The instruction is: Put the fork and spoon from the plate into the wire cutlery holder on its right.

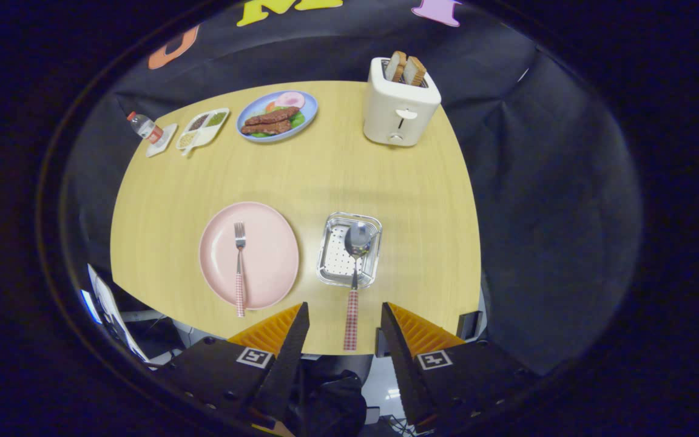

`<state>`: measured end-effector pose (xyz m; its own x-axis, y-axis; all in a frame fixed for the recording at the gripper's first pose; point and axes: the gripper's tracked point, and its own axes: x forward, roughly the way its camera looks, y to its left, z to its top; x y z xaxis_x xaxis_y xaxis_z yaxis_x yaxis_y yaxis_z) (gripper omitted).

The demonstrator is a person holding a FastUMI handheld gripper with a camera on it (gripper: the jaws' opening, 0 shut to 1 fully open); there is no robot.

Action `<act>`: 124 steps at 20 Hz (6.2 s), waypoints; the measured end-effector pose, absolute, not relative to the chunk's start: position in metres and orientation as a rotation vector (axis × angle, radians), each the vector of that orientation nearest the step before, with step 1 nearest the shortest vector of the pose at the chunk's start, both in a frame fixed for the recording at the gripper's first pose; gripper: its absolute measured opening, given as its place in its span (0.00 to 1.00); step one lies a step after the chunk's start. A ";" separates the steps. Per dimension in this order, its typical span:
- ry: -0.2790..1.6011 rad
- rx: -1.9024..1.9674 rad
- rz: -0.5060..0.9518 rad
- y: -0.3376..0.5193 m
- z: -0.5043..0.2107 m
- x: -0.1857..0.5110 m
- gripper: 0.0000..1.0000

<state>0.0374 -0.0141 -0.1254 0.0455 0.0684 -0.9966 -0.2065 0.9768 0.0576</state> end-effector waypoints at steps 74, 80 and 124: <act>1.708 -0.059 0.252 -0.049 -0.128 -0.001 0.04; 1.733 -0.121 0.383 -0.058 -0.116 -0.015 0.04; 2.235 -0.085 0.280 -0.010 -0.130 0.064 0.99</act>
